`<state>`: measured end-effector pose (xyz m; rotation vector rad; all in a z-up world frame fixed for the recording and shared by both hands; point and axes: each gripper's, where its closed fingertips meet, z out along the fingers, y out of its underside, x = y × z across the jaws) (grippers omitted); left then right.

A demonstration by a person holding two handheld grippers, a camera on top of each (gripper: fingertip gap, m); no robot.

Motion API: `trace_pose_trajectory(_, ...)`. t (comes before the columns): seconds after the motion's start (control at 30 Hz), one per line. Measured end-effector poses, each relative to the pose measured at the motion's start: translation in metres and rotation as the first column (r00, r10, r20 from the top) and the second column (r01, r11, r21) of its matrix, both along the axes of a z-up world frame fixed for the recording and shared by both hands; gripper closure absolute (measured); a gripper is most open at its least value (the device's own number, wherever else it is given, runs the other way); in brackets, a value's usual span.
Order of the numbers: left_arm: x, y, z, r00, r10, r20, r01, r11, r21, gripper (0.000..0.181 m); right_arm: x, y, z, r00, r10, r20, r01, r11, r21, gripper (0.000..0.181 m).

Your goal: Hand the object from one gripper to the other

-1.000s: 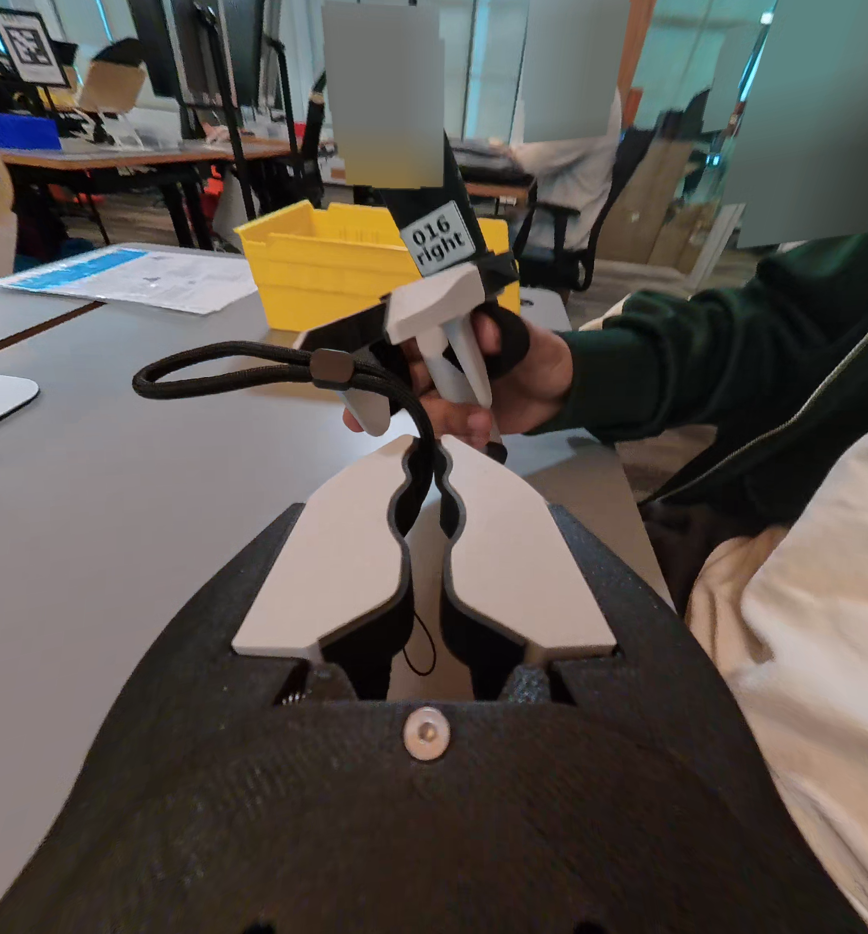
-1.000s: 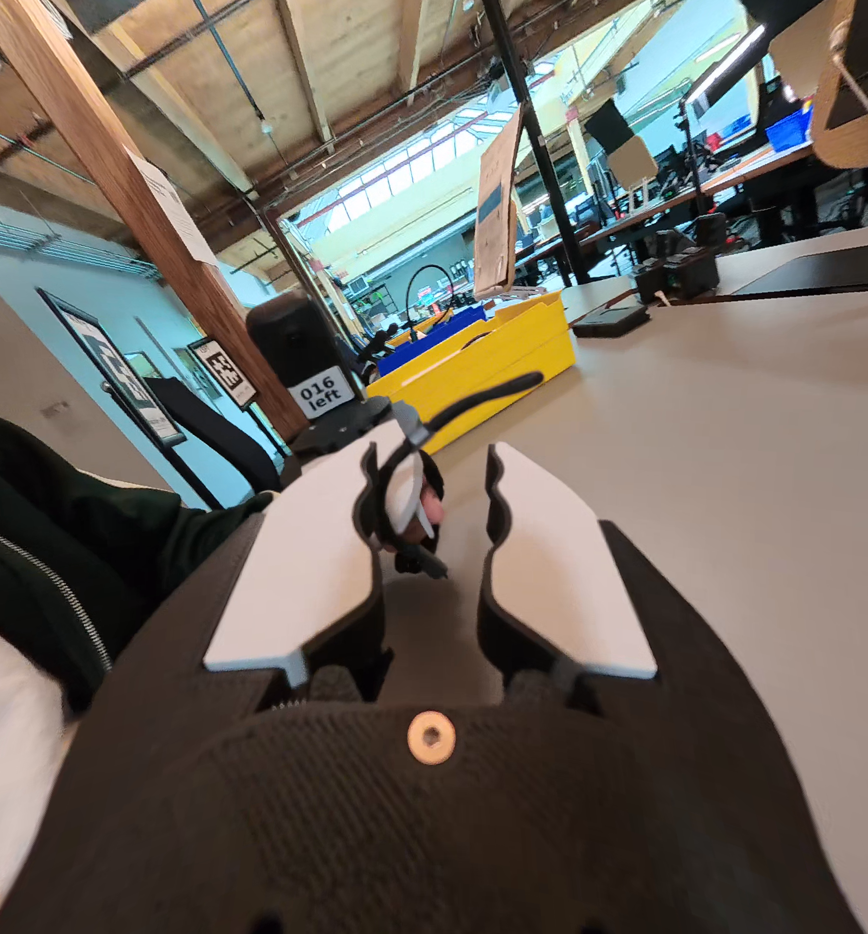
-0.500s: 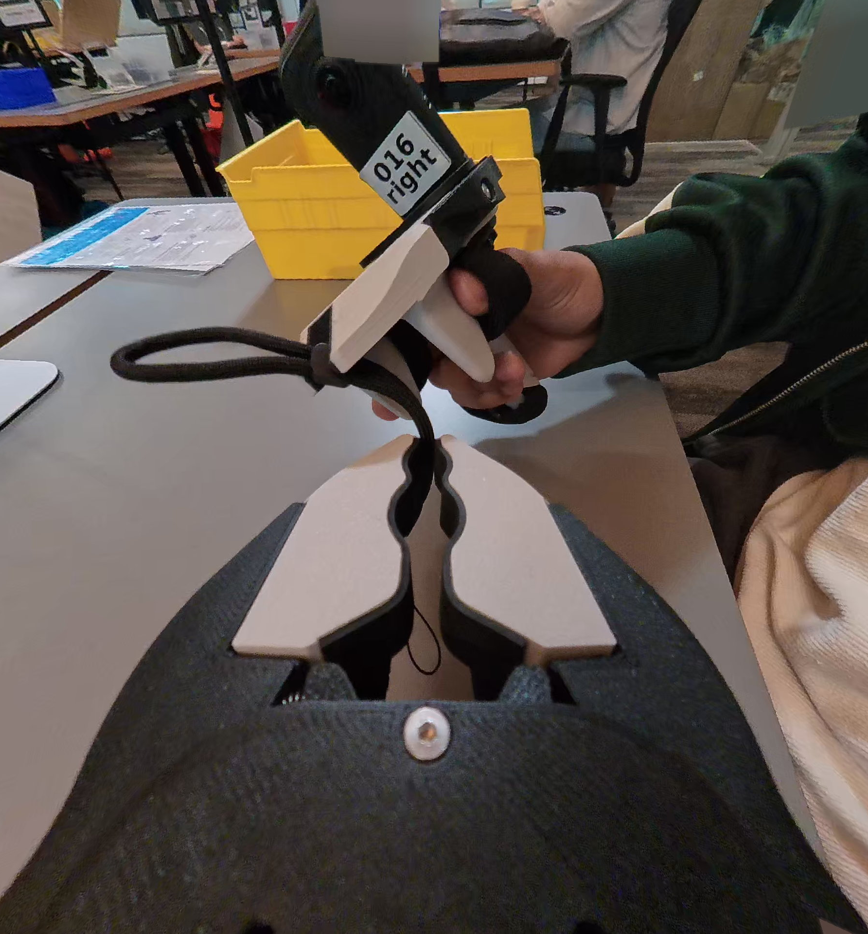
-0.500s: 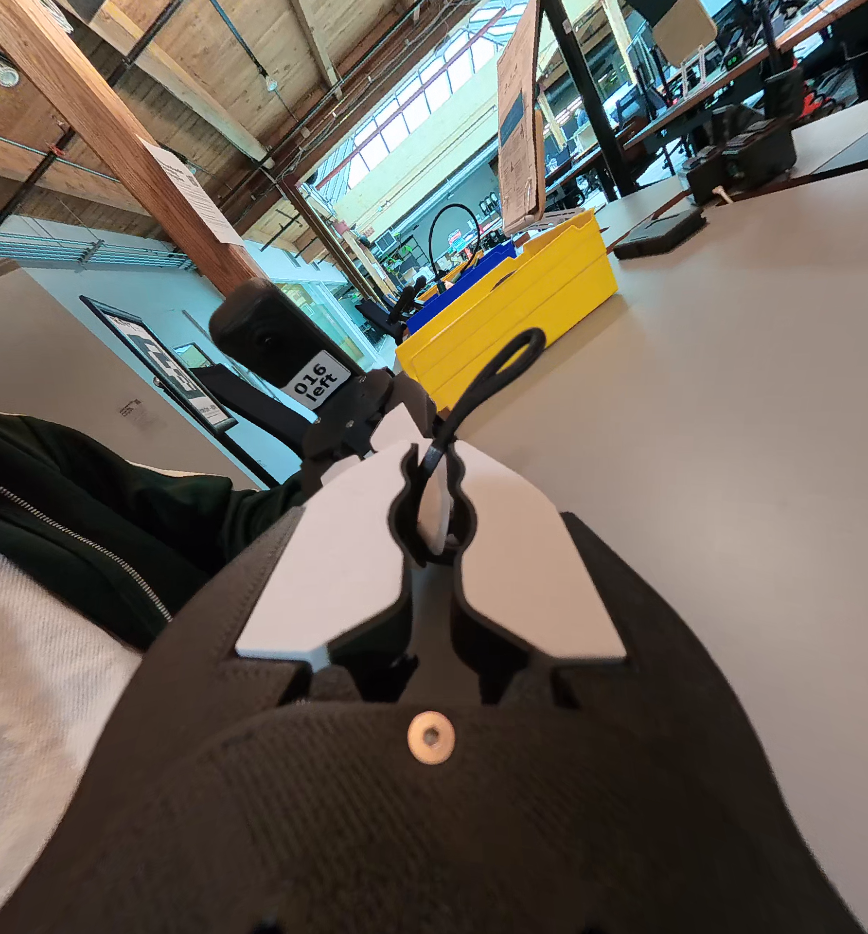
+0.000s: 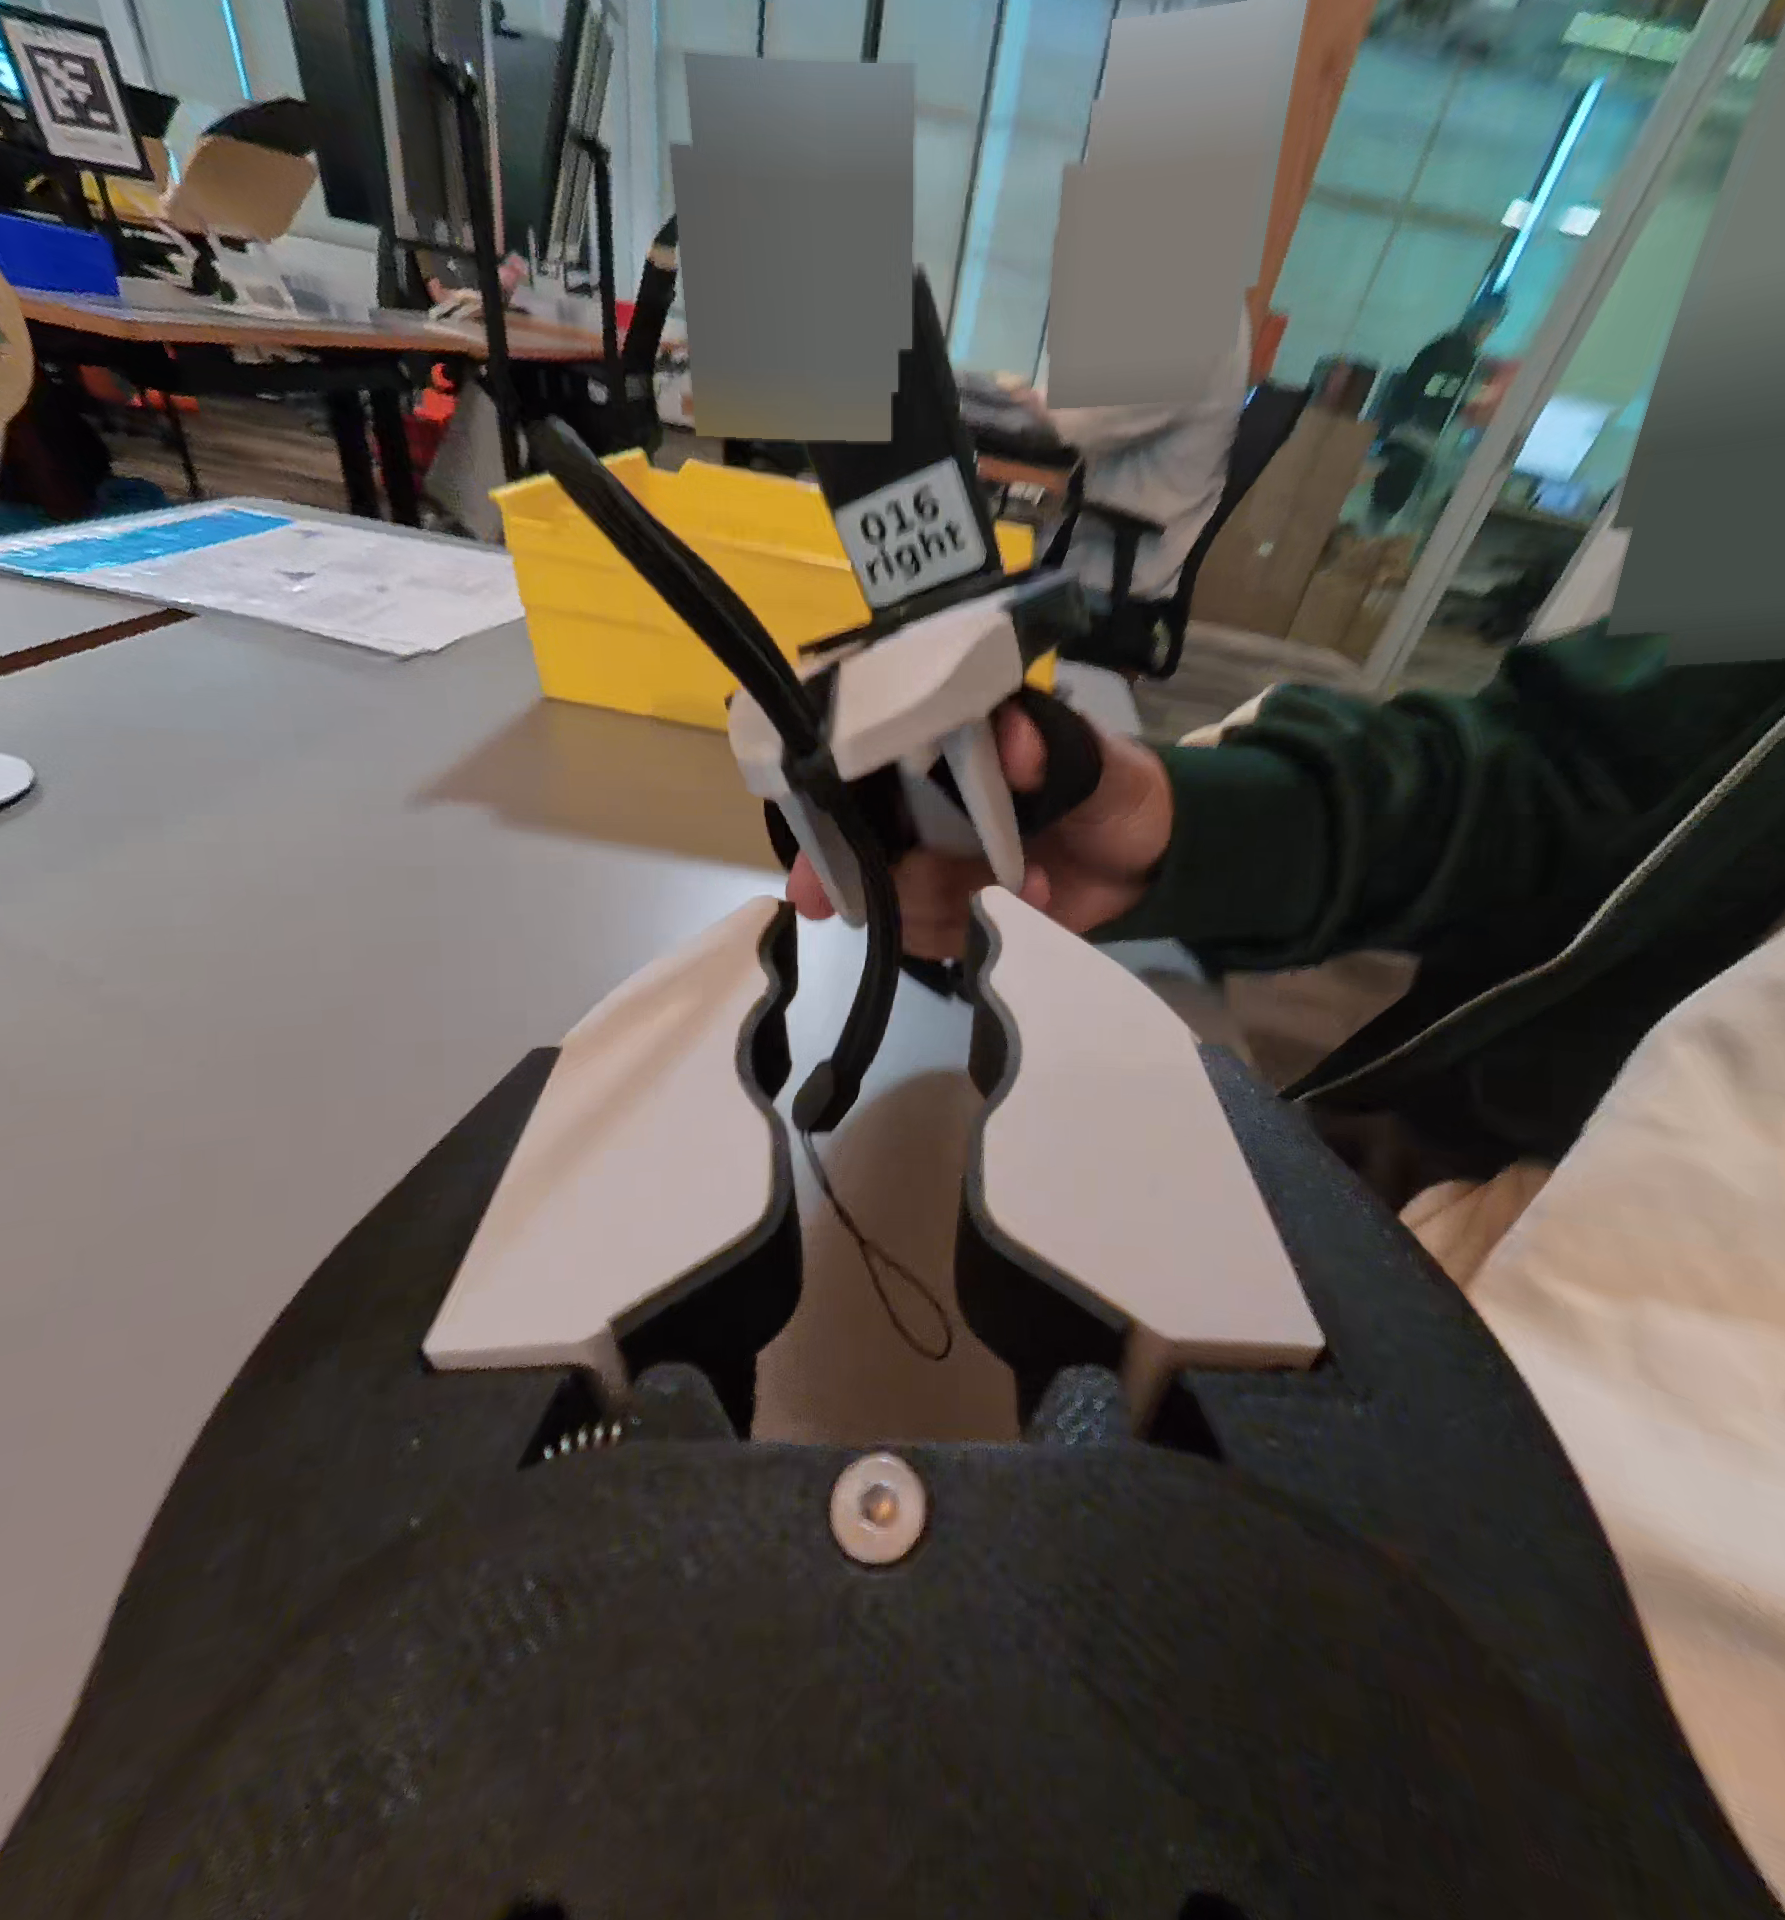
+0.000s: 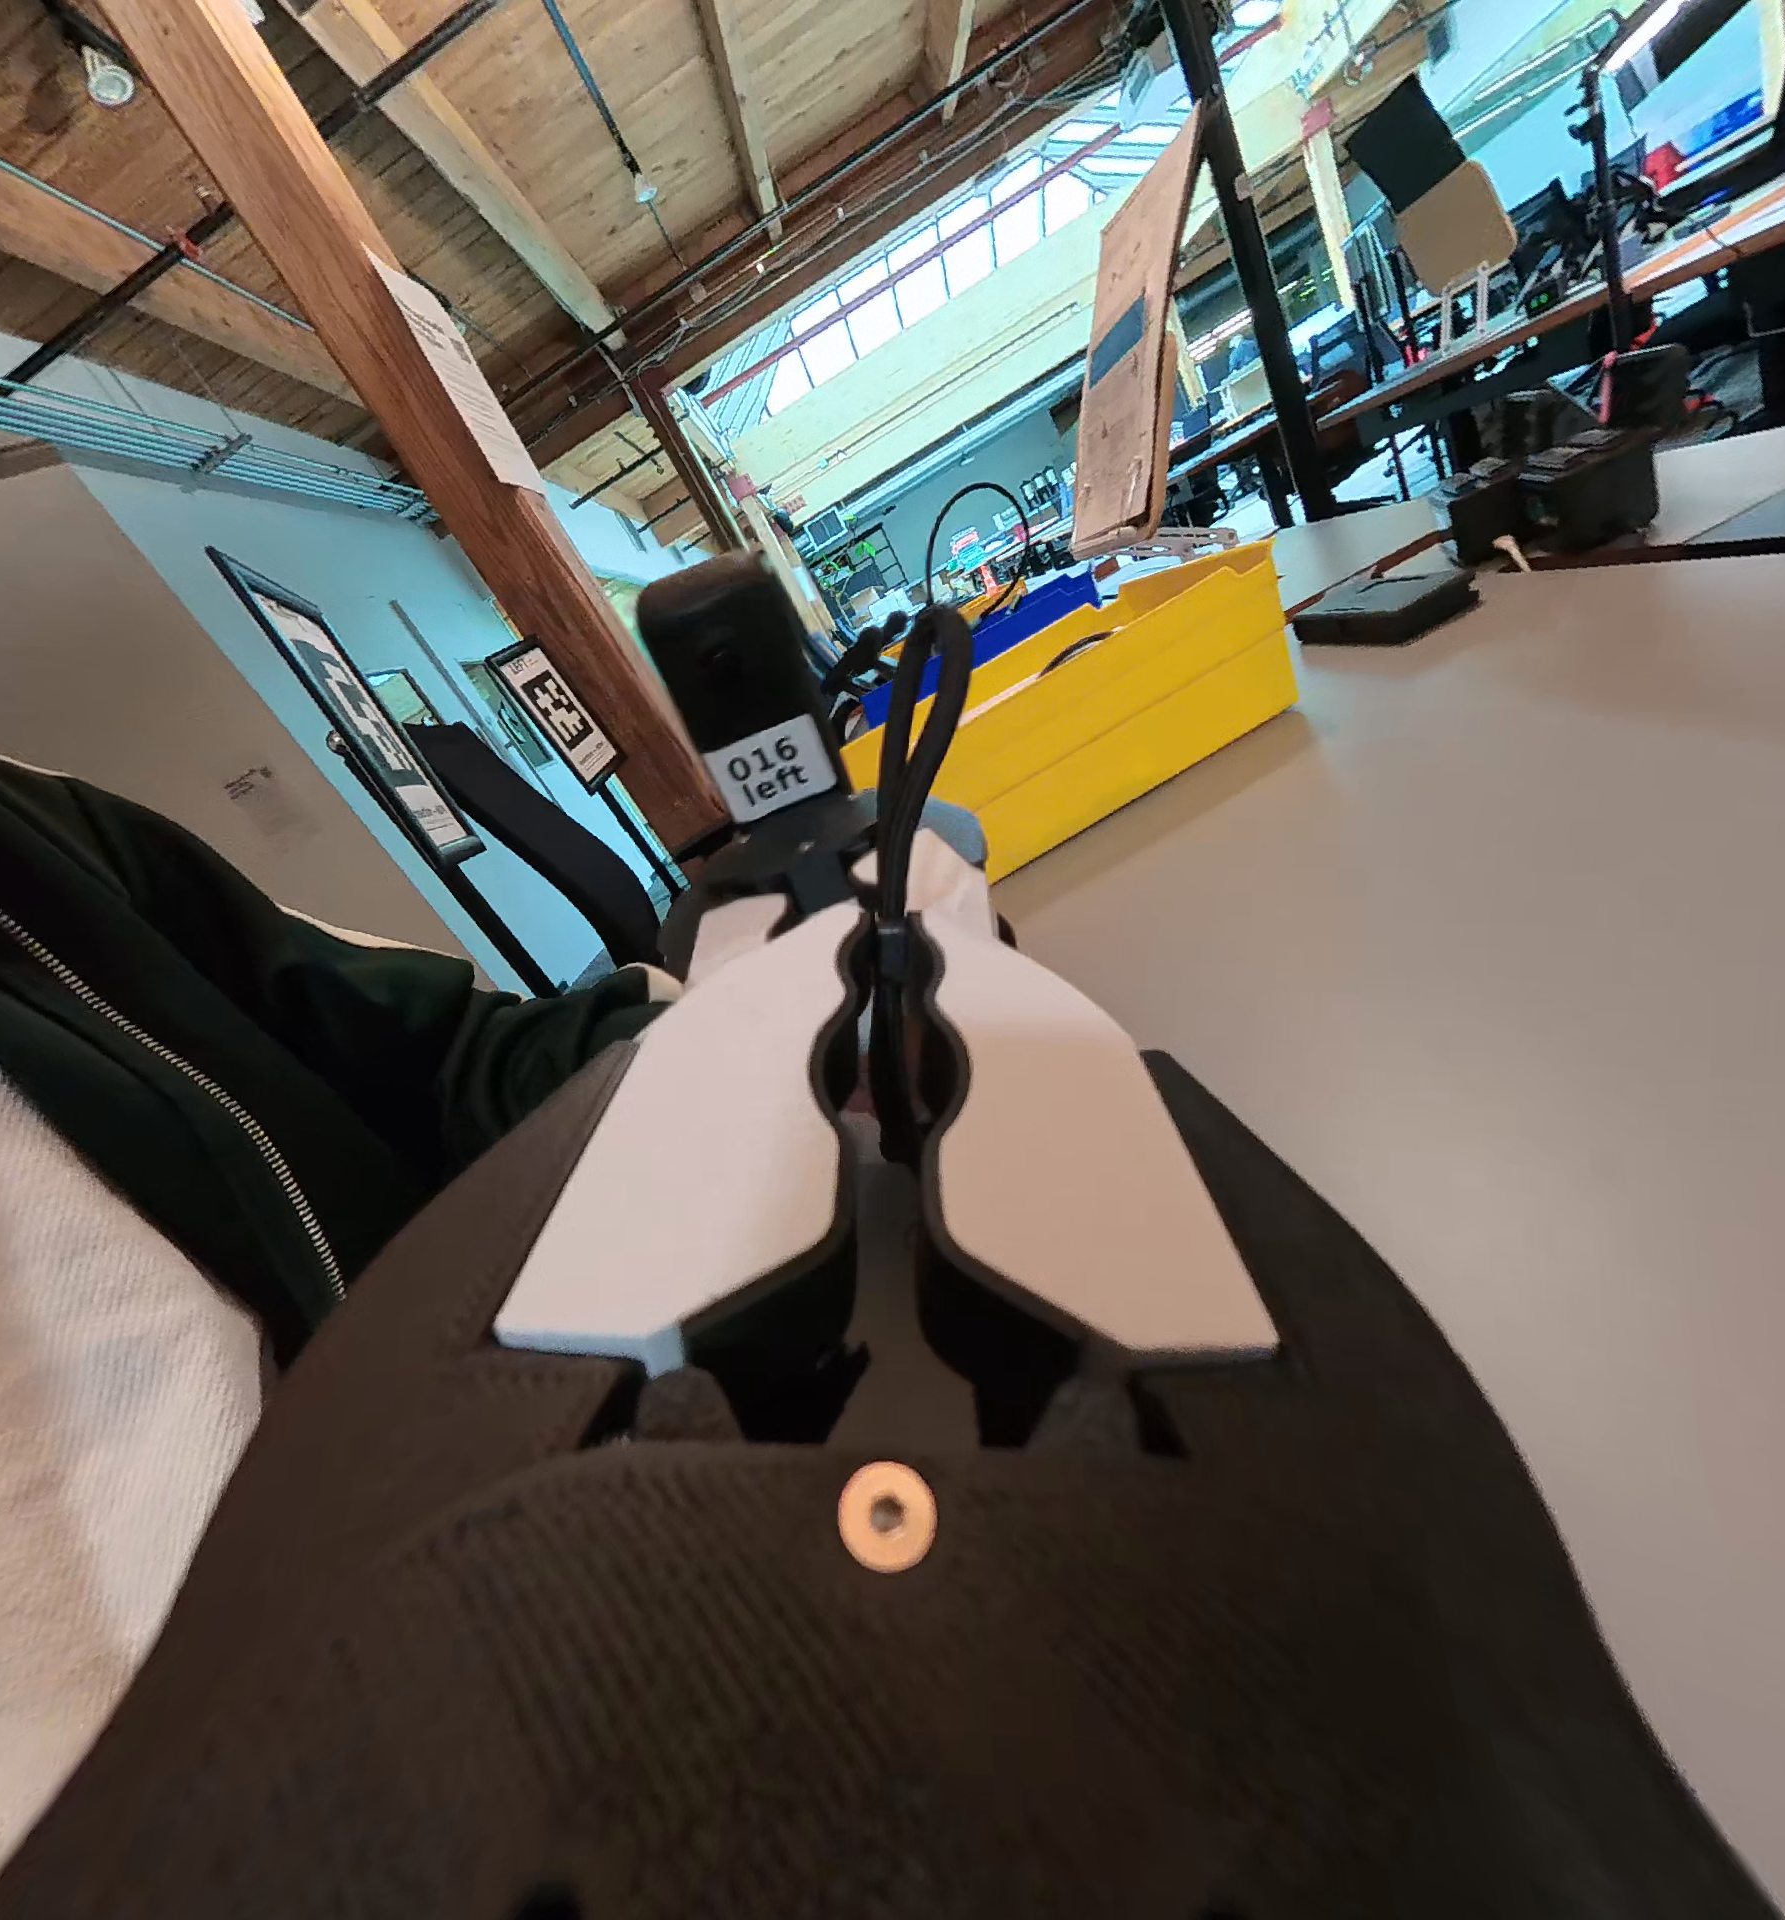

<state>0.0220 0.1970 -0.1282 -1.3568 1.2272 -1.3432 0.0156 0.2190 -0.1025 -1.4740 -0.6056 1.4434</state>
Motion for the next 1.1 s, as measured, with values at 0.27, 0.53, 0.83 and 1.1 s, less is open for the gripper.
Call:
trace_pose_trajectory(0.27, -0.028, 0.001, 0.059, 0.939, -0.084, 0.332, 0.152, 0.971, -0.184, 0.151, -0.018, -0.031, 0.01, 0.976, 0.21, -0.058, -0.209, 0.978, 0.028, 0.176)
trace_pose_trajectory(0.53, -0.028, -0.023, 0.068, 0.886, -0.232, 0.401, 0.324, 0.929, -0.179, 0.158, -0.033, -0.055, 0.011, 0.918, 0.384, -0.102, -0.387, 0.922, -0.009, 0.175)
trace_pose_trajectory(0.83, -0.033, -0.025, 0.075, 0.862, -0.253, 0.438, 0.351, 0.923, -0.158, 0.16, -0.031, -0.059, 0.014, 0.892, 0.427, -0.145, -0.436, 0.899, -0.034, 0.175)
trace_pose_trajectory(1.1, -0.035, -0.026, 0.075, 0.867, -0.261, 0.424, 0.35, 0.925, -0.148, 0.177, -0.035, -0.058, 0.008, 0.902, 0.414, -0.123, -0.422, 0.906, -0.045, 0.172)
